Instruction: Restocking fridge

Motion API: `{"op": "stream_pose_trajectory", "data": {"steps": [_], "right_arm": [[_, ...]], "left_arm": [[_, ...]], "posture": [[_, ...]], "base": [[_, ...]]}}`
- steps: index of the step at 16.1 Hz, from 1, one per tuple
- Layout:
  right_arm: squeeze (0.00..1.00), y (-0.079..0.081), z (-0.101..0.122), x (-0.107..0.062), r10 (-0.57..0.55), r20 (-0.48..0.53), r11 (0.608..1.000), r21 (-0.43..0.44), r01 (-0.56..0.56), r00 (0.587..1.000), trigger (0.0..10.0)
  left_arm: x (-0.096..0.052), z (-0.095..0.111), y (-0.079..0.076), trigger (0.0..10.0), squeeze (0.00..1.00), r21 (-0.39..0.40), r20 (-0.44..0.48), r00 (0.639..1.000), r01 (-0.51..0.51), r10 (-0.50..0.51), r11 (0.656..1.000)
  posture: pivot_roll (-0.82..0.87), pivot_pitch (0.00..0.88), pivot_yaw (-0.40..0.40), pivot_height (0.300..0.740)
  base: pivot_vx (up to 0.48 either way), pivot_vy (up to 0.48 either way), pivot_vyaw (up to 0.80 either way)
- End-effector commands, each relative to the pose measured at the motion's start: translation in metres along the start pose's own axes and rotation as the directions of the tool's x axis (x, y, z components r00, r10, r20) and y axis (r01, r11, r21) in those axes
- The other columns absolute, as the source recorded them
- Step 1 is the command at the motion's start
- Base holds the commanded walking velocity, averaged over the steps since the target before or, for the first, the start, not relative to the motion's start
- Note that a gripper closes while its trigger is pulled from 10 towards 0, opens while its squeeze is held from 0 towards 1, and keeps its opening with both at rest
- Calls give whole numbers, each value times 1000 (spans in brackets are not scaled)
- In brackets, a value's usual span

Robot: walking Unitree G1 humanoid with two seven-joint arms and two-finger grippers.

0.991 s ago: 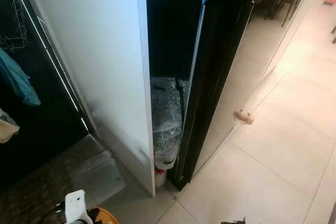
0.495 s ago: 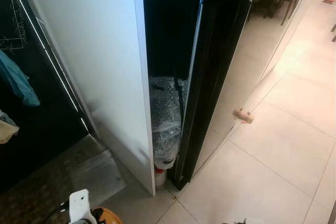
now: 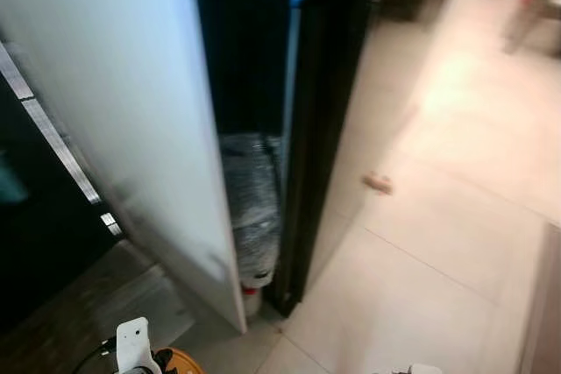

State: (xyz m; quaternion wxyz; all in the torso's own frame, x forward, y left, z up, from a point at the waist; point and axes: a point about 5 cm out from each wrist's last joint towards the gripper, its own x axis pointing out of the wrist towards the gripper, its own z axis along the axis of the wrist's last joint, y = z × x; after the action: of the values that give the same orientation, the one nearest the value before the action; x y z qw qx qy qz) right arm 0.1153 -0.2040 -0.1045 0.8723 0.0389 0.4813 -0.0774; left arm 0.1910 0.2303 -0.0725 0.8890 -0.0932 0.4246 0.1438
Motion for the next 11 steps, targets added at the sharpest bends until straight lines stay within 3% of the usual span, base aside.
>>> {"op": "stream_pose_trajectory", "data": {"steps": [1,8,11], "right_arm": [[0,-1,-2,0,-1,-10,1000,4,1,1000,10000],[0,-1,0,0,11,-10,1000,-15,-12,1000,10000],[0,-1,1,0,11,-4,1000,-21,-12,1000,10000]], "left_arm": [[0,-3,1,10000,0,-2,-19,1000,-8,8,1000],[0,-2,0,10000,0,-3,-18,1000,-5,5,1000],[0,-2,0,10000,0,-1,-20,1000,-4,4,1000]], "posture": [[-55,0,-1,740],[-55,0,-8,740],[-53,0,-8,740]], "base": [[0,0,-788],[0,0,-788],[0,0,0]]}}
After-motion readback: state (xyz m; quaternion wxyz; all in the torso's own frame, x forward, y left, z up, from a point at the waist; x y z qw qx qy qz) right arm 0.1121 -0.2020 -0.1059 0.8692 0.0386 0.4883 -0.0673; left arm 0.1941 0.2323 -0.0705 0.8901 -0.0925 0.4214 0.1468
